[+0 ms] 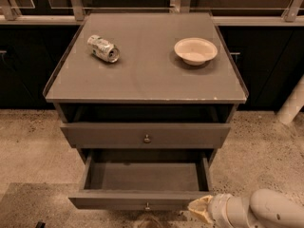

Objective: Close middle drawer

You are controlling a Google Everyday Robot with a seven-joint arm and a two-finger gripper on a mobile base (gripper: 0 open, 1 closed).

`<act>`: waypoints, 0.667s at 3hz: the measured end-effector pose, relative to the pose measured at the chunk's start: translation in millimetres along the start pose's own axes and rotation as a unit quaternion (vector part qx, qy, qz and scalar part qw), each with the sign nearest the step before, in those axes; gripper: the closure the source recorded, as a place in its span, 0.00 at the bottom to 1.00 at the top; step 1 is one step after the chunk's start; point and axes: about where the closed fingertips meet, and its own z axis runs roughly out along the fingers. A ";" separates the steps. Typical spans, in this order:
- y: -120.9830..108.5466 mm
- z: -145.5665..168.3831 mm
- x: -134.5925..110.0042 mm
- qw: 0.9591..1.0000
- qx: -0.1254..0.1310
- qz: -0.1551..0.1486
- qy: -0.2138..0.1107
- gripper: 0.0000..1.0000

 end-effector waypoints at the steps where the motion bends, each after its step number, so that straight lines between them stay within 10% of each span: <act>1: -29.3 14.1 -0.7 1.000 0.012 0.007 -0.008 1.00; 2: -29.3 14.1 -0.7 1.000 0.012 0.007 -0.008 1.00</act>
Offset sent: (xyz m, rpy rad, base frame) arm 0.0230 -0.0070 -0.0120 0.0025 -0.0115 -0.0237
